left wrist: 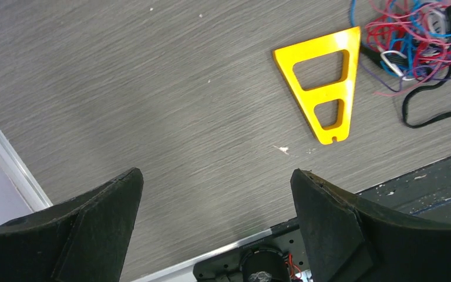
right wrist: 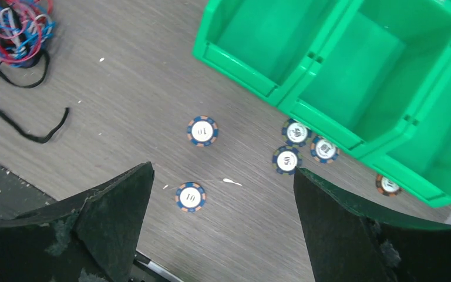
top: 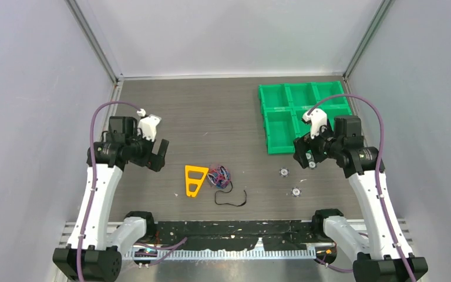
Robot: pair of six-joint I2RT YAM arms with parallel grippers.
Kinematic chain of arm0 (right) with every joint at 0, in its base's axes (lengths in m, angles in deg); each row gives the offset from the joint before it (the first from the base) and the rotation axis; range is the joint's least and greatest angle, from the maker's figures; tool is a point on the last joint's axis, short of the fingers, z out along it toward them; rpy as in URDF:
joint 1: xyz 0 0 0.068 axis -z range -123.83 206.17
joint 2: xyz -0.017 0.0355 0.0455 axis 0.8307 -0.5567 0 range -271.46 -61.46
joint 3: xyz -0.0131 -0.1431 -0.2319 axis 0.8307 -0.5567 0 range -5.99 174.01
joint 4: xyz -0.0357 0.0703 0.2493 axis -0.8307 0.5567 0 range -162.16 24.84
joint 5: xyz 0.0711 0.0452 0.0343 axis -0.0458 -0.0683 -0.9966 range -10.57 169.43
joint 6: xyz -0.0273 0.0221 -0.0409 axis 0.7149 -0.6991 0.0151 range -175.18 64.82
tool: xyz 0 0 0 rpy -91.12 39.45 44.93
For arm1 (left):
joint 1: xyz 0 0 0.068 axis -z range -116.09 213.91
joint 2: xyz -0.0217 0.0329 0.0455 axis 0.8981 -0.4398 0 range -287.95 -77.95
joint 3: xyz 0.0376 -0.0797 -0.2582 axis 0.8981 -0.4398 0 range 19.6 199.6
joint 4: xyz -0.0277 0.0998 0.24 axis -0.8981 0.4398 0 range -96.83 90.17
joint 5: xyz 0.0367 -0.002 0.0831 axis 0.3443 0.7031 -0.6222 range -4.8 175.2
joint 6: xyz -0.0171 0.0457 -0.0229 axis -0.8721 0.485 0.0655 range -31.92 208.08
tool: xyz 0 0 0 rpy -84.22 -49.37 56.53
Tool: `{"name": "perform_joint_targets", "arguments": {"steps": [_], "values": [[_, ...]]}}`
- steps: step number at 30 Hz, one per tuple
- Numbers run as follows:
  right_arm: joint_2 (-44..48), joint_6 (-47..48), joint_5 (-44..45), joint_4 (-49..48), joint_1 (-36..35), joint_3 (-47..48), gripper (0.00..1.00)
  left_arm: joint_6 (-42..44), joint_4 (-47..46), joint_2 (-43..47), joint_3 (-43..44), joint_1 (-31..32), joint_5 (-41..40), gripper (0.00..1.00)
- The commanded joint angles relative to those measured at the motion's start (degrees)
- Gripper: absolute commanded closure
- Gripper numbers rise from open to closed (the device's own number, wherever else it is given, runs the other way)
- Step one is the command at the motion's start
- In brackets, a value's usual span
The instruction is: Untangle the cables
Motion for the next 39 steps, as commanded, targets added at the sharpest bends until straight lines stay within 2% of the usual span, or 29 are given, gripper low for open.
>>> {"name": "perform_joint_targets", "arguments": {"steps": [1, 4, 9, 17, 23, 31, 32, 34, 35, 36, 37, 38, 39], "values": [[-3.27, 0.83, -4.02, 0.33, -3.57, 1.62, 0.05, 0.08, -1.32, 4.93, 1.55, 0.1, 6.51, 0.01], [-6.33, 1.45, -3.59, -0.49, -9.03, 2.15, 0.05, -0.83, -1.84, 8.07, 1.69, 0.14, 8.56, 0.01], [-12.7, 3.15, -1.82, -2.7, -20.98, 3.81, 0.05, -2.11, -3.16, 12.16, -0.96, 0.1, 4.73, 0.01], [-23.79, -2.0, -1.89, -15.79, -38.37, 2.67, 0.05, -4.1, -0.28, 14.08, -0.7, -0.18, 2.71, 0.01], [-32.18, -4.17, 0.21, -28.01, -45.09, 0.18, 0.05, -4.55, 1.29, 14.9, -2.41, -1.42, 3.43, 0.01], [-44.97, -8.29, -0.77, -40.54, -46.92, 2.63, 0.01, -4.12, -0.37, 15.42, -3.61, -2.24, 8.01, 0.01], [-46.69, -8.8, -1.54, -41.26, -47.06, 3.31, 0.03, -3.66, -0.84, 15.58, -3.85, -2.2, 8.48, 0.01], [-49.31, -9.82, -2.35, -42.26, -47.13, 4.94, 0.16, -2.43, -2.58, 16.21, -4.33, -2.22, 9.34, 0.01], [-50.76, -9.99, -2.33, -42.26, -47.13, 6.03, 0.27, -1.86, -3.6, 16.62, -4.71, -2.2, 9.54, 0.01], [-51.24, -9.77, -2.31, -42.17, -46.98, 6.48, 0.33, -1.15, -4.71, 17.04, -5.13, -2.19, 9.68, 0.01], [-51.77, -9.67, -2.71, -41.71, -46.75, 7.23, 0.5, -0.47, -5.68, 17.31, -5.55, -2.19, 9.83, 0.01], [-51.74, -9.69, -3.38, -41.46, -45.88, 7.7, 0.59, 0.24, -6.46, 17.39, -5.81, -2.19, 9.94, 0.01], [-51.5, -9.94, -5.13, -40.06, -45.23, 9.21, 0.81, 0.85, -7.06, 17.36, -5.82, -2.19, 10.32, 0.01]]}}
